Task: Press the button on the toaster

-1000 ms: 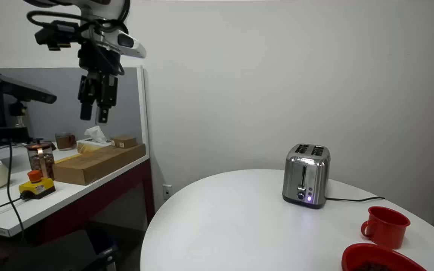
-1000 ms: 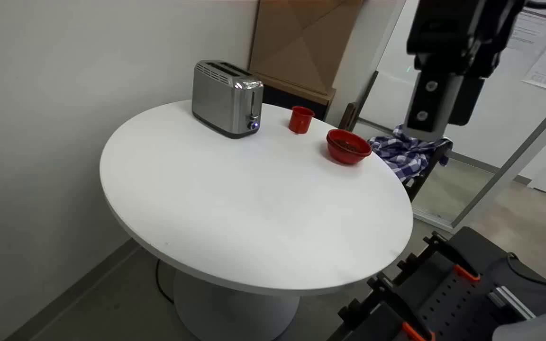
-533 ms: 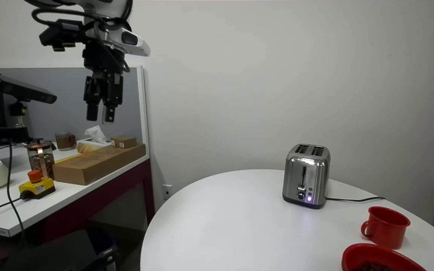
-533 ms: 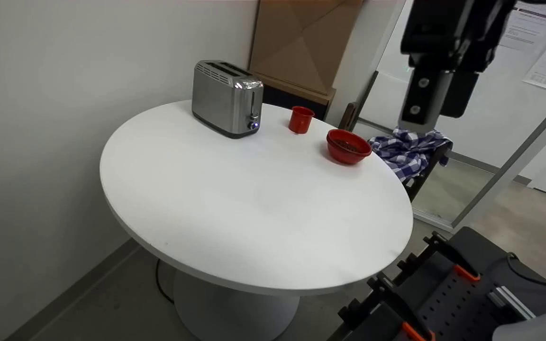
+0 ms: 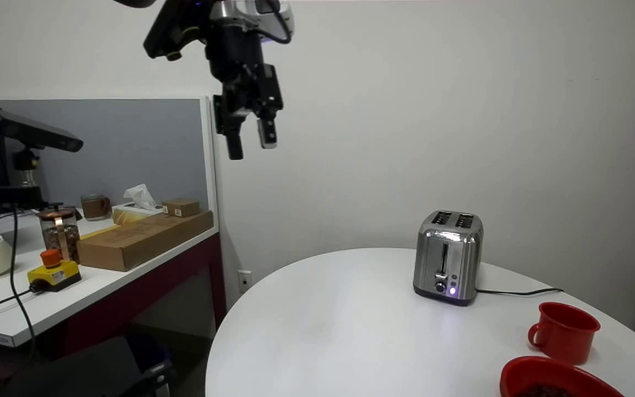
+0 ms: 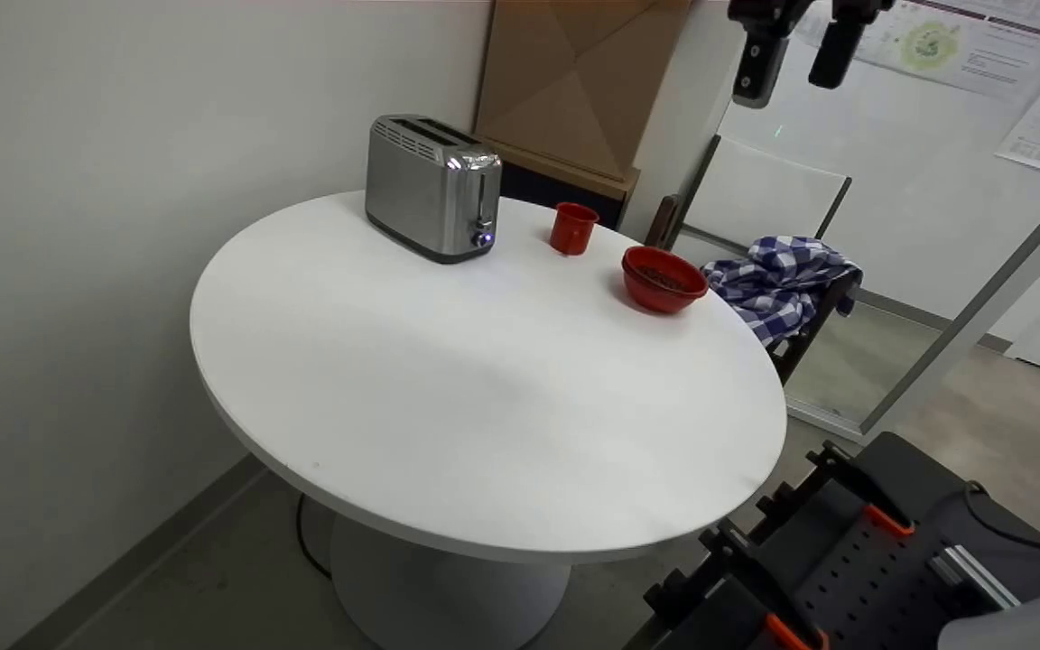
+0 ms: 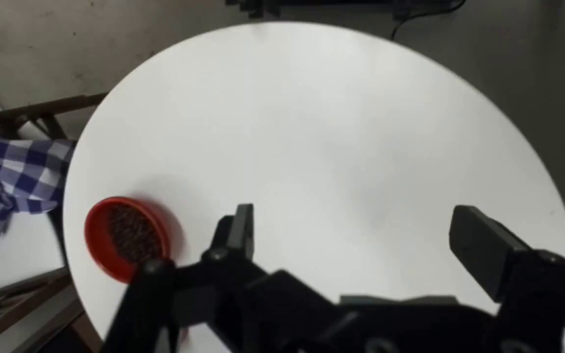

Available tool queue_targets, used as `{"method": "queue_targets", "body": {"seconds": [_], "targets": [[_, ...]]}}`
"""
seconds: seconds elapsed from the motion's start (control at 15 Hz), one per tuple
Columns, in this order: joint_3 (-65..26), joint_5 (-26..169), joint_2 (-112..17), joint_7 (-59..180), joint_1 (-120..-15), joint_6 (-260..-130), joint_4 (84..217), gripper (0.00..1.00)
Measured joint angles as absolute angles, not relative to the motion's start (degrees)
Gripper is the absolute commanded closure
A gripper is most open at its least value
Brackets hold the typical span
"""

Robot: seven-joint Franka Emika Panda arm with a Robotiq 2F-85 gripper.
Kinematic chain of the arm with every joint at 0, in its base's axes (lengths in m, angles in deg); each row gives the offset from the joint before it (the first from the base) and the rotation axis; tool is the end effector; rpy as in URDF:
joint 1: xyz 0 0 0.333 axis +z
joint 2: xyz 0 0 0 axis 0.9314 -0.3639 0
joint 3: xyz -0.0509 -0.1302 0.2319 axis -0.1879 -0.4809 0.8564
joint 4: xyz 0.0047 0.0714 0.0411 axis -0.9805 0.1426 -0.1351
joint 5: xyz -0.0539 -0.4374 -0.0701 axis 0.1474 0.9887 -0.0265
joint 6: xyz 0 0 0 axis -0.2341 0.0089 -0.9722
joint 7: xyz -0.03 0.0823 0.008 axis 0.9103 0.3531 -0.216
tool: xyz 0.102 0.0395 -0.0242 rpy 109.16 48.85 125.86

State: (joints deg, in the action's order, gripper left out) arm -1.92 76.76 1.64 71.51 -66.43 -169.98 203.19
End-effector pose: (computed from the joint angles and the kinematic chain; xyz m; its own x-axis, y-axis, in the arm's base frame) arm 0.4320 0.1002 0.3959 1.0000 0.0064 -0.0012 0.0065 -0.9656 0.2598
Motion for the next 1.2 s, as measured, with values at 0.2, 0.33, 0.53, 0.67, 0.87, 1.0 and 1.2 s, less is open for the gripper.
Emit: {"method": "queue_targets", "body": {"seconds": [0.2,0.33,0.53,0.67,0.87,1.0,1.2], "targets": [[-4.2,82.2,-5.3,69.0,-69.2,-175.5,199.3,0.0],[-5.9,84.2,-11.6,66.8,-69.9,-180.2,196.3,0.0],[-8.3,85.0,-22.3,63.5,-70.1,-187.0,191.0,0.0],[-9.4,85.0,-29.6,61.2,-70.1,-189.5,186.5,0.0],[-10.8,87.0,-39.6,58.6,-69.9,-189.9,178.7,0.0],[-12.0,89.1,-45.1,57.8,-69.5,-189.9,173.8,0.0],[-13.9,90.5,-51.6,56.9,-69.1,-189.9,167.5,0.0]]}}
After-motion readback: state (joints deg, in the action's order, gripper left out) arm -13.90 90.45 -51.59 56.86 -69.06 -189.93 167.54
